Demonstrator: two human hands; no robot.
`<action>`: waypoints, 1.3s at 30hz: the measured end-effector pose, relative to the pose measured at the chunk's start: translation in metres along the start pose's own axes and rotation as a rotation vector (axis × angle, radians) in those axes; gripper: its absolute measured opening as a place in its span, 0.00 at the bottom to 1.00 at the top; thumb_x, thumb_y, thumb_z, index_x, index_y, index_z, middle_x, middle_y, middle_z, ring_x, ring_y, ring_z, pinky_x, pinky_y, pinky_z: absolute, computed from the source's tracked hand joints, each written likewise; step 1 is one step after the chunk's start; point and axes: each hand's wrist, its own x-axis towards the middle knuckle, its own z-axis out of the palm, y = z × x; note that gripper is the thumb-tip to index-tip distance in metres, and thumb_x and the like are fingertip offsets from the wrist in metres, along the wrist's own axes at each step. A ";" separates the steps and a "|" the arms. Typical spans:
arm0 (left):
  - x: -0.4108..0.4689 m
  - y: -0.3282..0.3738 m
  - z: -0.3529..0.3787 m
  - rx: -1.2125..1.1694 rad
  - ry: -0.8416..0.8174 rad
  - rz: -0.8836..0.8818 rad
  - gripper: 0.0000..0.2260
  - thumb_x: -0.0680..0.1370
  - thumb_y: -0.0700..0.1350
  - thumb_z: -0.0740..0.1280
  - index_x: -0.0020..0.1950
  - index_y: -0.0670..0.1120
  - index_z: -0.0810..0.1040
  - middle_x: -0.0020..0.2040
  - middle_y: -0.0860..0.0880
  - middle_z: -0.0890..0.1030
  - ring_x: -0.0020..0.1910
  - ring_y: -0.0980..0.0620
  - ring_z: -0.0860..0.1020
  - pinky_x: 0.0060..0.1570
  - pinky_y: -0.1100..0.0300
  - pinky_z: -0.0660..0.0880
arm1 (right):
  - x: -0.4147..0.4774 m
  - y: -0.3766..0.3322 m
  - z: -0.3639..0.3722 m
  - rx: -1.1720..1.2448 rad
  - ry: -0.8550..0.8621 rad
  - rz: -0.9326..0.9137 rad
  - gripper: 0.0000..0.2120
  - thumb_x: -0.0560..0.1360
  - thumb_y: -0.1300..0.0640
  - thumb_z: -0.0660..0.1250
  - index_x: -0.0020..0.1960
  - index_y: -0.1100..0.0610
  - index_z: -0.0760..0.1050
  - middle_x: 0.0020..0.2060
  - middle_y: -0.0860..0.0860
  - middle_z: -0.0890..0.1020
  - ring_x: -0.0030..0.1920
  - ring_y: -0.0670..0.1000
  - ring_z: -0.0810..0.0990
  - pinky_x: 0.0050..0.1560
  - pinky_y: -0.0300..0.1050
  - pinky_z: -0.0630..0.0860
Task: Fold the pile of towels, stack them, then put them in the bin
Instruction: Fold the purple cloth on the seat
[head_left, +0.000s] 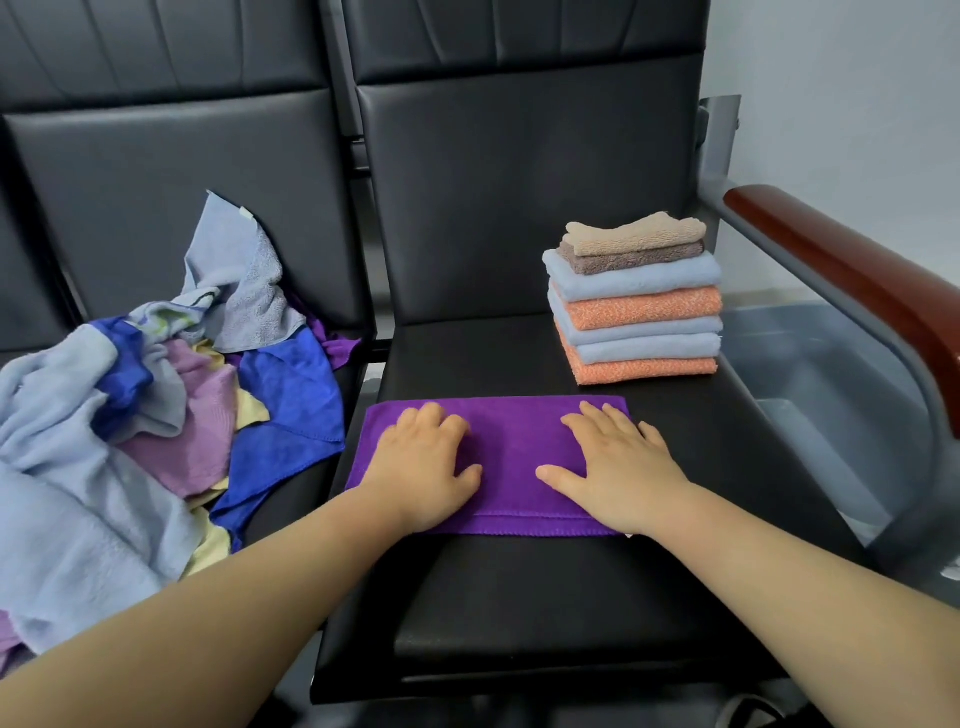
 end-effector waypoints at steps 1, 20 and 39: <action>0.000 0.007 -0.001 -0.082 0.003 0.022 0.16 0.78 0.57 0.64 0.62 0.51 0.72 0.57 0.50 0.75 0.59 0.45 0.75 0.59 0.50 0.74 | -0.002 -0.001 -0.001 -0.001 0.029 0.008 0.39 0.79 0.26 0.51 0.83 0.47 0.55 0.84 0.49 0.55 0.83 0.54 0.52 0.81 0.60 0.54; -0.006 0.013 -0.002 -0.272 -0.067 -0.185 0.26 0.77 0.56 0.69 0.75 0.57 0.69 0.71 0.49 0.66 0.64 0.42 0.73 0.67 0.48 0.72 | -0.033 0.003 -0.009 0.190 0.084 -0.174 0.12 0.77 0.52 0.69 0.60 0.45 0.80 0.50 0.41 0.76 0.51 0.43 0.76 0.56 0.43 0.77; -0.045 -0.001 -0.021 -0.782 -0.065 -0.132 0.06 0.75 0.38 0.76 0.43 0.49 0.84 0.37 0.54 0.83 0.32 0.61 0.77 0.40 0.64 0.74 | -0.046 -0.010 -0.004 0.270 0.001 -0.220 0.15 0.76 0.37 0.71 0.55 0.47 0.79 0.49 0.41 0.76 0.50 0.44 0.77 0.55 0.43 0.75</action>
